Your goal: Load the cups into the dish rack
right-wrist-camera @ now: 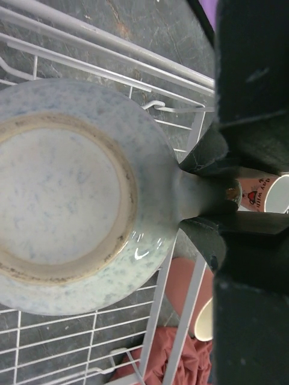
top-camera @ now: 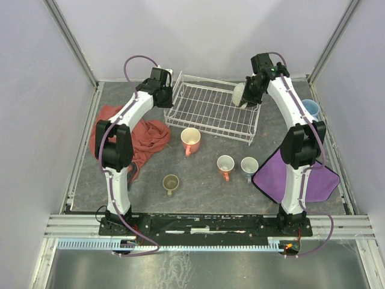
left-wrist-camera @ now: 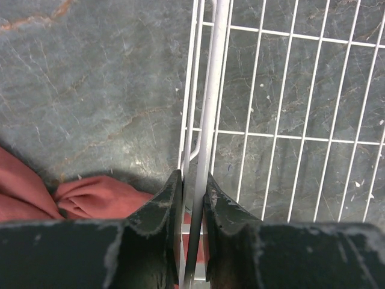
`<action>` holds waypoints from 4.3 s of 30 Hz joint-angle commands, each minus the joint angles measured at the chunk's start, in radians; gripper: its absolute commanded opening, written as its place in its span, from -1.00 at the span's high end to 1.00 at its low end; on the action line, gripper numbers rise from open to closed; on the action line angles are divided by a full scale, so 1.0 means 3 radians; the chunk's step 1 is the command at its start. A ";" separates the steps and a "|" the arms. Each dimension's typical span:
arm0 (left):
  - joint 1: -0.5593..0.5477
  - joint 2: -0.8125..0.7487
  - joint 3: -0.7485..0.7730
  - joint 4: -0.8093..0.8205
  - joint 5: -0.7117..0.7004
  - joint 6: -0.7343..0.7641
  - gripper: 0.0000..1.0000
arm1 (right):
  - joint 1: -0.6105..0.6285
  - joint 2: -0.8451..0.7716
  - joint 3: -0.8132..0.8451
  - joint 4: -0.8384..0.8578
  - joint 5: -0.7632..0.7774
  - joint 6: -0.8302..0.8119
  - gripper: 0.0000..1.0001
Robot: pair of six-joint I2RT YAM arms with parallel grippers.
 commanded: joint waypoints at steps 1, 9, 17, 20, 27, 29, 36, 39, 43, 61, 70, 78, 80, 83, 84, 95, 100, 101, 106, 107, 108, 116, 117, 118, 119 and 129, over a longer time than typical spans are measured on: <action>-0.0005 -0.0267 -0.0063 -0.0155 0.0063 -0.0571 0.95 | -0.0006 0.0028 0.0329 0.0200 0.0229 -0.0144 0.99; -0.0005 -0.0430 -0.0312 0.0005 0.0254 -0.1089 0.95 | 0.0019 0.0258 0.0400 0.0248 0.0559 -0.0202 0.99; -0.0055 -0.0484 -0.0436 0.0059 0.0474 -0.1300 0.94 | 0.0040 0.0525 0.0604 0.0374 0.0907 -0.0313 0.99; -0.0099 -0.0546 -0.0547 0.0080 0.0488 -0.1321 0.95 | 0.0040 0.0673 0.0748 0.0406 0.0941 -0.0314 0.99; -0.0173 -0.0690 -0.0789 0.0085 0.0467 -0.1305 0.71 | 0.0076 0.0948 0.0966 0.0536 0.1157 -0.0370 0.99; -0.0178 -0.0715 -0.0828 0.0089 0.0477 -0.1290 0.45 | 0.0081 0.0997 0.0983 0.0606 0.1179 -0.0372 0.99; -0.0178 -0.0761 -0.0870 0.0077 0.0484 -0.1214 -0.37 | 0.0106 0.1191 0.1116 0.0611 0.1311 -0.0380 0.99; -0.0178 -0.0778 -0.0863 0.0084 0.0468 -0.1184 -0.50 | 0.0108 0.1181 0.1015 0.0709 0.1317 -0.0355 0.99; -0.0179 -0.0755 -0.0829 0.0099 0.0475 -0.1141 -0.53 | 0.0142 0.1269 0.1082 0.0672 0.1262 -0.0328 0.99; -0.0171 -0.0704 -0.0697 0.0104 0.0495 -0.1031 -0.59 | 0.0245 0.1437 0.1017 0.0681 0.1394 -0.0293 0.66; -0.0160 -0.0653 -0.0631 0.0142 0.0500 -0.1017 -0.63 | 0.0260 0.1228 0.0666 0.0792 0.1451 -0.0353 0.06; -0.0153 -0.0763 -0.0581 0.0121 0.0416 -0.0908 -0.71 | 0.0268 0.0893 0.0227 0.0976 0.1328 -0.0325 -0.10; -0.0148 -0.0789 -0.0547 0.0076 0.0394 -0.0866 -0.72 | 0.0270 0.0777 0.0112 0.1015 0.1315 -0.0324 -0.10; -0.0148 -0.0851 -0.0508 -0.0004 0.0345 -0.0793 -0.72 | 0.0274 0.0614 -0.0023 0.1048 0.1278 -0.0324 -0.10; -0.0148 -0.0880 -0.0512 -0.0032 0.0326 -0.0767 -0.73 | 0.0273 0.0567 -0.0048 0.1054 0.1263 -0.0325 -0.09; -0.0175 -0.1277 -0.0681 -0.0369 0.0208 -0.0501 -0.60 | 0.0270 0.0237 -0.0078 0.1039 0.1200 -0.0375 -0.09; -0.0318 -0.1479 -0.0811 -0.0594 0.0171 -0.0446 -0.47 | 0.0269 0.0078 0.0003 0.0959 0.1144 -0.0375 -0.09; -0.0377 -0.1503 -0.0838 -0.0635 0.0149 -0.0443 -0.47 | 0.0270 0.0038 0.0009 0.0941 0.1136 -0.0377 -0.09; -0.0626 -0.1563 -0.1000 -0.0703 0.0031 -0.0503 -0.36 | 0.0253 -0.0224 -0.0034 0.0889 0.1094 -0.0412 -0.09; -0.0667 -0.1563 -0.1014 -0.0702 0.0024 -0.0510 -0.30 | 0.0243 -0.0280 -0.0071 0.0893 0.1079 -0.0408 -0.09; -0.0695 -0.1561 -0.1024 -0.0723 -0.0019 -0.0524 -0.26 | 0.0227 -0.0339 -0.0118 0.0896 0.1063 -0.0400 -0.10; -0.0764 -0.1500 -0.1170 -0.0716 -0.0098 -0.0688 -0.18 | 0.0113 -0.0792 -0.0538 0.0946 0.0879 -0.0337 -0.10; -0.0767 -0.1466 -0.1163 -0.0702 -0.0108 -0.0683 -0.18 | 0.0111 -0.0841 -0.0587 0.0959 0.0859 -0.0328 -0.10; -0.0766 -0.1432 -0.1152 -0.0698 -0.0121 -0.0679 -0.16 | 0.0110 -0.0889 -0.0630 0.0965 0.0847 -0.0325 -0.09; -0.0766 -0.1390 -0.1134 -0.0697 -0.0128 -0.0674 -0.15 | 0.0107 -0.0929 -0.0664 0.0973 0.0843 -0.0320 -0.09; -0.0810 -0.1117 -0.1096 -0.0557 -0.0028 -0.0792 -0.06 | 0.0076 -0.1155 -0.0871 0.0983 0.0802 -0.0308 -0.09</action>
